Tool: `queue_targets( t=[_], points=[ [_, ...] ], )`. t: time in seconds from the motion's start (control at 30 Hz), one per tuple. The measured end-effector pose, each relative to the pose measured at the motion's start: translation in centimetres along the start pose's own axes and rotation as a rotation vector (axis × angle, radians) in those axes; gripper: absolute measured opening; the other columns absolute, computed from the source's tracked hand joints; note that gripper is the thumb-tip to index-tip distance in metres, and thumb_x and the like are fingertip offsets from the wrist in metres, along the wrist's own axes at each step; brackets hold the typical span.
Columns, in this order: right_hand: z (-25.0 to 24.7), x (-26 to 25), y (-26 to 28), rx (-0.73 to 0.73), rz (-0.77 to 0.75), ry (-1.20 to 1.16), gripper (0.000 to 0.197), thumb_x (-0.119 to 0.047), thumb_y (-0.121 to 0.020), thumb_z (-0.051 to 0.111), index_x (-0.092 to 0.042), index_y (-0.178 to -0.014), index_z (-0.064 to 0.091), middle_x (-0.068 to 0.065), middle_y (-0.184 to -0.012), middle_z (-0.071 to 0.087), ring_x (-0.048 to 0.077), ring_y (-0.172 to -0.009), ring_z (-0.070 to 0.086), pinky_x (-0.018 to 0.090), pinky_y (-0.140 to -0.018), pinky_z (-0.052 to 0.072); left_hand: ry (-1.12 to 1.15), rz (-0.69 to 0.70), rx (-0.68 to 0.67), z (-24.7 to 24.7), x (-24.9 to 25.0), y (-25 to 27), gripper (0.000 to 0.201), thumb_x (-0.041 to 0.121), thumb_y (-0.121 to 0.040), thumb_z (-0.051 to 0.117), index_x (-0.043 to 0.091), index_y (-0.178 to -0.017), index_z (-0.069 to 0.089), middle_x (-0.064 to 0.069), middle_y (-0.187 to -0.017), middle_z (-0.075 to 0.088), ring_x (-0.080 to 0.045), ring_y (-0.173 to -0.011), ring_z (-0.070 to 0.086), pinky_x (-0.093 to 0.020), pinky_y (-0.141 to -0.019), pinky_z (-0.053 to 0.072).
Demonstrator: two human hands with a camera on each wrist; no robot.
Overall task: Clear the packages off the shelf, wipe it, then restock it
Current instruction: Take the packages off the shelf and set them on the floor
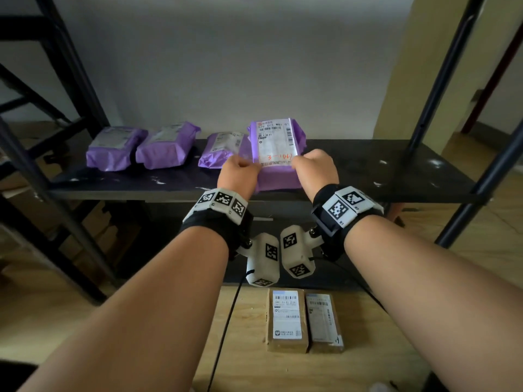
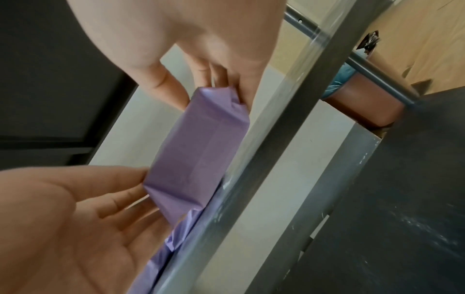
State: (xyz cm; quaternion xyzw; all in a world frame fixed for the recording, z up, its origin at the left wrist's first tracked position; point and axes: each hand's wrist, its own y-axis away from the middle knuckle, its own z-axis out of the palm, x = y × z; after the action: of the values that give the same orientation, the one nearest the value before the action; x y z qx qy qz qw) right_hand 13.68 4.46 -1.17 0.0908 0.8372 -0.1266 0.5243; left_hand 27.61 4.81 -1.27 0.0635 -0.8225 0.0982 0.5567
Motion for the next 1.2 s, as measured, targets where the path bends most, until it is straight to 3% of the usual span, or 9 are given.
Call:
queue_targets(
  t=[0.1, 0.17, 0.27, 0.4, 0.5, 0.6, 0.77, 1.07, 1.2],
  points=[
    [0.8, 0.7, 2.9, -0.043, 0.001, 0.013, 0.022, -0.020, -0.086, 0.052, -0.010, -0.104, 0.061, 0.000, -0.102, 0.067, 0.015, -0.085, 0.064, 0.020, -0.054, 0.040, 0.096, -0.078, -0.031, -1.6, -1.4, 2.2, 0.010, 0.008, -0.074, 0.063, 0.015, -0.079, 0.069, -0.003, -0.078, 0.069, -0.024, -0.081, 0.068, -0.034, -0.082, 0.058],
    [1.5, 1.4, 4.9, -0.057, 0.003, 0.022, 0.023, -0.018, -0.086, 0.053, -0.012, -0.107, 0.056, -0.001, -0.104, 0.064, 0.016, -0.089, 0.064, 0.021, -0.057, 0.046, 0.092, -0.109, -0.042, -2.6, -2.8, 3.7, 0.020, 0.008, -0.063, 0.061, 0.021, -0.077, 0.067, -0.006, -0.093, 0.073, -0.027, -0.092, 0.069, -0.043, -0.088, 0.056],
    [2.8, 2.4, 7.8, -0.078, 0.011, 0.038, 0.022, -0.018, -0.086, 0.055, -0.013, -0.106, 0.052, 0.000, -0.102, 0.062, 0.017, -0.089, 0.061, 0.026, -0.062, 0.050, 0.020, -0.145, -0.069, -4.0, -5.2, 5.9, 0.042, 0.001, -0.064, 0.059, 0.014, -0.102, 0.071, -0.006, -0.100, 0.072, -0.025, -0.093, 0.069, -0.041, -0.086, 0.058],
    [4.9, 4.4, 10.7, -0.152, 0.053, 0.028, 0.023, -0.019, -0.086, 0.055, -0.013, -0.108, 0.049, 0.002, -0.106, 0.062, 0.019, -0.091, 0.063, 0.026, -0.064, 0.051, -0.079, -0.212, -0.130, -5.1, -8.8, 7.9, 0.030, -0.006, -0.068, 0.060, 0.014, -0.088, 0.070, -0.006, -0.093, 0.073, -0.025, -0.088, 0.070, -0.041, -0.082, 0.059],
    [6.4, 6.6, 12.1, -0.206, 0.090, 0.064, 0.026, -0.018, -0.087, 0.055, -0.013, -0.112, 0.047, 0.005, -0.112, 0.060, 0.020, -0.090, 0.061, 0.022, -0.056, 0.044, -0.144, -0.261, -0.157, -5.0, -11.4, 8.5, 0.028, -0.006, -0.073, 0.060, 0.016, -0.089, 0.066, -0.005, -0.094, 0.071, -0.025, -0.088, 0.070, -0.041, -0.080, 0.060],
    [7.6, 9.1, 12.4, -0.274, 0.140, 0.133, 0.032, -0.019, -0.087, 0.056, -0.013, -0.118, 0.047, 0.007, -0.118, 0.059, 0.023, -0.096, 0.061, 0.027, -0.066, 0.049, -0.199, -0.326, -0.204, -4.5, -14.0, 8.4, 0.027, -0.004, -0.076, 0.062, 0.013, -0.097, 0.066, -0.006, -0.097, 0.071, -0.024, -0.087, 0.069, -0.040, -0.081, 0.060],
    [9.7, 13.2, 11.8, -0.408, 0.250, 0.234, 0.037, -0.015, -0.089, 0.055, -0.012, -0.125, 0.045, 0.006, -0.115, 0.062, 0.024, -0.101, 0.064, 0.026, -0.062, 0.049, -0.255, -0.459, -0.275, -2.6, -18.5, 7.6, 0.018, 0.001, -0.081, 0.062, 0.014, -0.092, 0.066, -0.006, -0.095, 0.071, -0.023, -0.088, 0.070, -0.041, -0.081, 0.059],
    [14.9, 21.3, 10.6, -0.617, 0.414, 0.399, 0.028, -0.023, -0.089, 0.055, -0.015, -0.115, 0.057, 0.005, -0.106, 0.066, 0.022, -0.090, 0.065, 0.031, -0.068, 0.052, -0.453, -0.653, -0.410, 1.9, -29.1, 5.6, 0.013, 0.016, -0.083, 0.059, 0.009, -0.091, 0.067, -0.006, -0.087, 0.071, -0.024, -0.081, 0.070, -0.039, -0.080, 0.059],
    [16.7, 23.8, 10.1, -0.671, 0.445, 0.475, 0.020, -0.019, -0.094, 0.051, -0.013, -0.111, 0.058, 0.005, -0.100, 0.064, 0.014, -0.070, 0.057, 0.023, -0.051, 0.041, -0.570, -0.745, -0.478, 4.1, -35.3, 4.6, 0.030, 0.026, -0.074, 0.060, 0.007, -0.097, 0.066, -0.007, -0.087, 0.073, -0.027, -0.078, 0.072, -0.039, -0.079, 0.059]
  ],
)
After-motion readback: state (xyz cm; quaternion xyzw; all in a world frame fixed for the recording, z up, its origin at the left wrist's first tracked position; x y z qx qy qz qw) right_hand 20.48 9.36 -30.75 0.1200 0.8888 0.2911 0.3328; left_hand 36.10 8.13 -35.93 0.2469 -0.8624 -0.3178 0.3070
